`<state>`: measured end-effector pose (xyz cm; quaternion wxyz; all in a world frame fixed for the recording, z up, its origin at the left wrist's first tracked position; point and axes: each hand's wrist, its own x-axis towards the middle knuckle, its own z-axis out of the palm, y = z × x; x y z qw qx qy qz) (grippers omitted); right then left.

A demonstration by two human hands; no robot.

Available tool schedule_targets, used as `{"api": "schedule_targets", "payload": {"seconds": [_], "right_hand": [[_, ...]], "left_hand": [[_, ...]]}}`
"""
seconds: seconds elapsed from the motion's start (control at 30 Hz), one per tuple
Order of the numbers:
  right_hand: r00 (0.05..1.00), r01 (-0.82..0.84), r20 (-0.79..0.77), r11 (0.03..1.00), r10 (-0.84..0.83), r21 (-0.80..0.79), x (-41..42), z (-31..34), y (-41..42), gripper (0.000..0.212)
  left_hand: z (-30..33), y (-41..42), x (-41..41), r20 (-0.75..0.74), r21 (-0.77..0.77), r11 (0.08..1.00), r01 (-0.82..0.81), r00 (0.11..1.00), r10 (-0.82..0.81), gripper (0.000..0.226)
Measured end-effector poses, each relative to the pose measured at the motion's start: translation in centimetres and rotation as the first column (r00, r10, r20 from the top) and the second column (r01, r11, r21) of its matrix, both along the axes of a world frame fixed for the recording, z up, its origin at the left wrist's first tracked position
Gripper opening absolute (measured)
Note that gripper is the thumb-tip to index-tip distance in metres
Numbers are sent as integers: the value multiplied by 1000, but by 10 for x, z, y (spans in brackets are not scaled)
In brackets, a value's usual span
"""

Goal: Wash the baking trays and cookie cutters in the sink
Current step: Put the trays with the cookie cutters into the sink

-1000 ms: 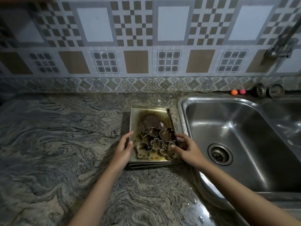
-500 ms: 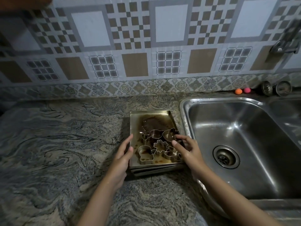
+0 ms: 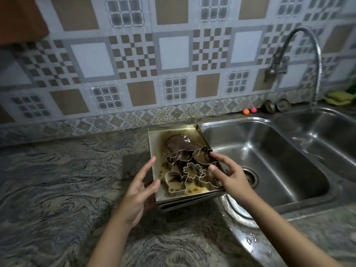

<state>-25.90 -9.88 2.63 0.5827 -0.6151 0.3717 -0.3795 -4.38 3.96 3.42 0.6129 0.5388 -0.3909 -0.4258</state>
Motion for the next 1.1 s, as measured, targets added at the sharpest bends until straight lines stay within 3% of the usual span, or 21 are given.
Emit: {"api": "schedule_targets", "payload": {"seconds": [0.33,0.43,0.63,0.87,1.03,1.1], "right_hand": [[994,79,79,997,-80,19,-83,15,24,32],[993,96,70,995,-96,-2,-126,17,16,33],[991,137,-3,989,-137,-51,-240,14,-18,32],[977,202,-52,977,-206,-68,-376,14,-68,32],[951,253,-160,964,-264,-85,-445,4,-118,31],[945,273,-161,958,-284,-84,-463,-2,-141,30]], "left_hand": [[9,6,-65,-8,-26,991,129,992,-129,66],[13,-4,-104,5,-19,987,160,987,-160,73],[7,-47,-212,105,-52,985,164,982,-158,60],[-11,-109,-345,-188,23,981,193,965,-185,63],[-19,-163,-411,-169,77,969,234,961,-218,78],[-23,-188,-429,-152,78,967,242,962,-229,72]]}}
